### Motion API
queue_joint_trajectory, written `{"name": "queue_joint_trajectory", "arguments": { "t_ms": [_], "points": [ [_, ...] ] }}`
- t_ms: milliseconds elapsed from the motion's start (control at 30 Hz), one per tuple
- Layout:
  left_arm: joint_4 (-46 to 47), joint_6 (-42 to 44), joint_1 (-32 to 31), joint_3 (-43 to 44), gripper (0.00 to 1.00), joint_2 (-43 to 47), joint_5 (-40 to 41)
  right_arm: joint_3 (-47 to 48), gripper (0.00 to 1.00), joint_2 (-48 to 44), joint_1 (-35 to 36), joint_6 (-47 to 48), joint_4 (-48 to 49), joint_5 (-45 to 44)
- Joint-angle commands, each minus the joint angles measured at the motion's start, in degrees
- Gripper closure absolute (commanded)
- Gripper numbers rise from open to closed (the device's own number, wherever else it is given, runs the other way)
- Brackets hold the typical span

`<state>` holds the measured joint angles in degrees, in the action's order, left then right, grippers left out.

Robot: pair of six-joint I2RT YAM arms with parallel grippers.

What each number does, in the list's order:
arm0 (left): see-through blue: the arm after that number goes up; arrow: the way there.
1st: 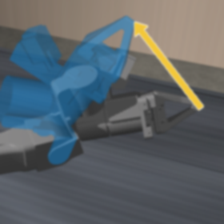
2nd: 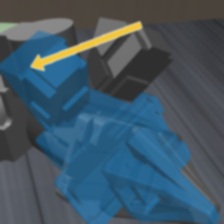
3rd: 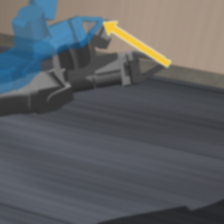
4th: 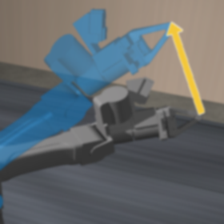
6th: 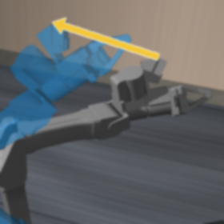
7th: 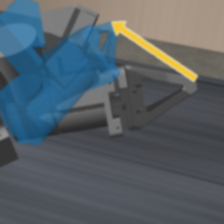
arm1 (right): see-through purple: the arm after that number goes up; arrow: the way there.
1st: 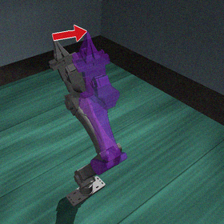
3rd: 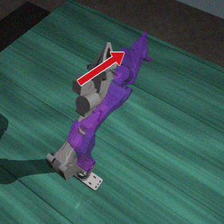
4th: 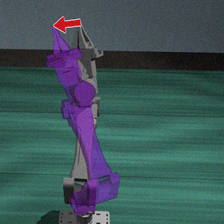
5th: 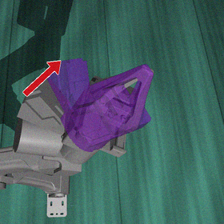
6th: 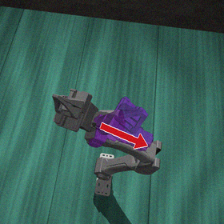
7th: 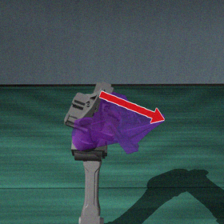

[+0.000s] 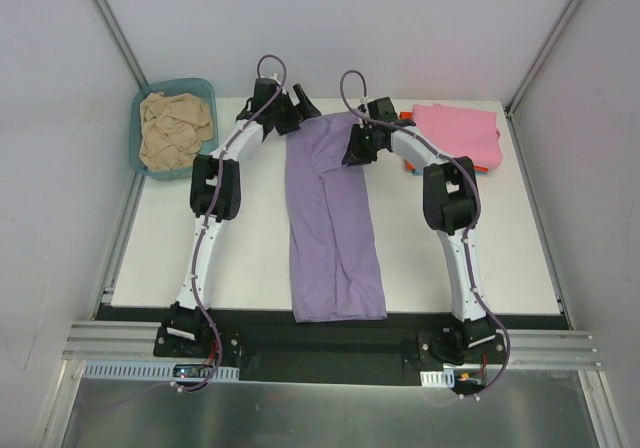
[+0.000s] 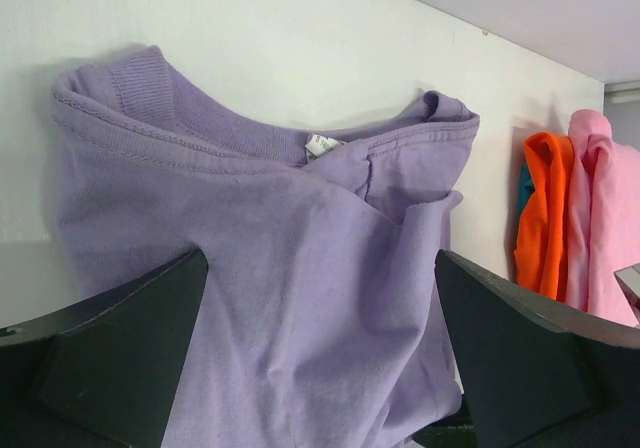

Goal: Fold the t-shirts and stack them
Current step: Rotate the tshirt 90 degrees

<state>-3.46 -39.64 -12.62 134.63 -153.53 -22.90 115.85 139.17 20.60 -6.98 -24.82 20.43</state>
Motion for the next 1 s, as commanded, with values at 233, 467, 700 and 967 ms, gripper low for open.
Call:
{"name": "queue_joint_trajectory", "arguments": {
  "t_ms": [233,467,700,967],
  "points": [
    [1.6,1.4,0.8,-1.8,0.01,1.1,1.6,-2.2,0.99,-4.2,0.3,-3.6,2.6,-0.6],
    [1.6,1.8,0.9,-3.0,0.01,1.7,2.9,-10.9,0.99,-12.1,0.4,-4.4,0.9,-0.7],
    [1.8,1.8,0.8,-3.1,0.01,1.6,2.2,-12.4,0.98,-12.3,0.3,-5.8,-1.2,-0.6],
    [1.8,2.8,1.0,-3.7,0.01,2.1,2.3,-13.8,0.92,-14.1,0.3,-5.5,-5.6,-10.9]
  ]
}}
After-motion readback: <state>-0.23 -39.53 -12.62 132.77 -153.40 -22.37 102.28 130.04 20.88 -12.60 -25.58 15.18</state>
